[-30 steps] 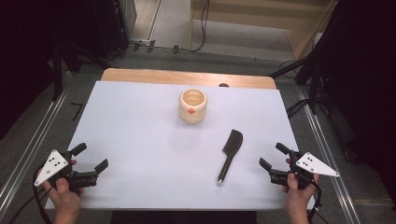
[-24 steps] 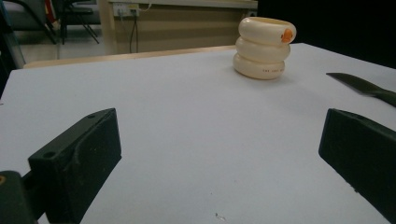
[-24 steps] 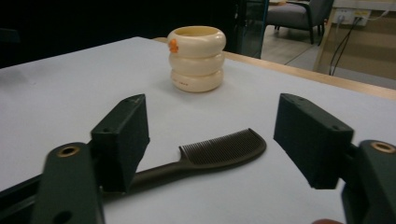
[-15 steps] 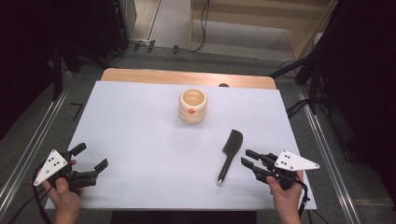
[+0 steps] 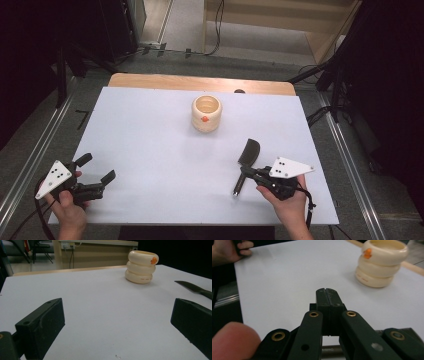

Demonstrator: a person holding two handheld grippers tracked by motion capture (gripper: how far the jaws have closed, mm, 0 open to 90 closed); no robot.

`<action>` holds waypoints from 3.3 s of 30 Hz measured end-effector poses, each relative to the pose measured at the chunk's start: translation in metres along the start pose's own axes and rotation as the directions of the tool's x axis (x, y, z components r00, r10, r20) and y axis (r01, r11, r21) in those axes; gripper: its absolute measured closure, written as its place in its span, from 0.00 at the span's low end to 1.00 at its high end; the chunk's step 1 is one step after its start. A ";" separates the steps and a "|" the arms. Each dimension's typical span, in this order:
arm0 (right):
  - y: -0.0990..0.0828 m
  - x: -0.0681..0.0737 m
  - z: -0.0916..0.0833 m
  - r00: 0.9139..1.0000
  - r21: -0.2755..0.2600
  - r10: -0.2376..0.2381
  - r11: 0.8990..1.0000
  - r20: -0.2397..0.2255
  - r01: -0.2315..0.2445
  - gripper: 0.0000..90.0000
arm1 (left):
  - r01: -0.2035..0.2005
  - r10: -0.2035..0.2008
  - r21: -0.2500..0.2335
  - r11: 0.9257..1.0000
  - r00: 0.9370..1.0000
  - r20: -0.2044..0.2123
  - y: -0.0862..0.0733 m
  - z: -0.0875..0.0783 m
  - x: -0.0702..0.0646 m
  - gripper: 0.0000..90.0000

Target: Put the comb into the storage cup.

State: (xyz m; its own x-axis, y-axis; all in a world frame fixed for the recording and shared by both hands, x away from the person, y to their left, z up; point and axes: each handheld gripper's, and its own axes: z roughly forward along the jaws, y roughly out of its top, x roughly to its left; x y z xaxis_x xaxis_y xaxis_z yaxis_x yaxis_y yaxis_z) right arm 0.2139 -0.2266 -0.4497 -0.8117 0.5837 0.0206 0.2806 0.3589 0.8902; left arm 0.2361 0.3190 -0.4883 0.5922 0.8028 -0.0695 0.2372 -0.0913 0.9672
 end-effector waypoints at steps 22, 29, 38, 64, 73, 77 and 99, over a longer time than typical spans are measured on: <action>-0.016 0.014 0.052 0.996 0.290 -0.023 0.956 -0.084 0.046 0.98 | -0.016 0.016 0.010 1.000 1.000 0.007 0.000 0.002 -0.002 0.00; -0.020 0.016 0.060 0.994 0.344 -0.029 0.937 -0.109 0.065 0.98 | -0.018 0.018 0.011 1.000 1.000 0.006 0.000 0.001 -0.002 0.00; -0.025 0.015 0.065 0.991 0.410 -0.021 0.909 -0.133 0.074 0.98 | -0.023 0.023 0.014 1.000 1.000 0.009 0.000 0.002 -0.003 0.00; -0.039 -0.003 0.042 0.992 0.469 0.030 0.883 -0.122 0.031 0.98 | -0.019 0.019 0.012 1.000 1.000 0.018 0.000 0.001 -0.002 0.00; -0.042 -0.011 0.034 0.994 0.482 0.052 0.876 -0.094 0.000 0.98 | -0.022 0.022 0.011 1.000 1.000 0.020 0.000 0.002 -0.002 0.00; -0.043 -0.014 0.031 0.995 0.488 0.056 0.873 -0.081 -0.009 0.98 | -0.024 0.024 0.013 1.000 1.000 0.019 0.000 0.002 -0.002 0.00; -0.045 -0.030 0.021 0.999 0.515 0.054 0.856 -0.004 -0.044 0.98 | -0.023 0.022 0.014 1.000 1.000 0.022 0.000 0.002 -0.002 0.00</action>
State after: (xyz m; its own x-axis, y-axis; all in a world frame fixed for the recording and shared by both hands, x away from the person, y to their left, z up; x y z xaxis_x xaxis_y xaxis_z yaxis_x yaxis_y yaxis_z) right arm 0.2368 -0.2449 -0.5002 -0.7976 0.5991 0.0703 0.5397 0.6566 0.5269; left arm 0.2362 0.3162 -0.4883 0.6141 0.7874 -0.0532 0.2342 -0.1175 0.9651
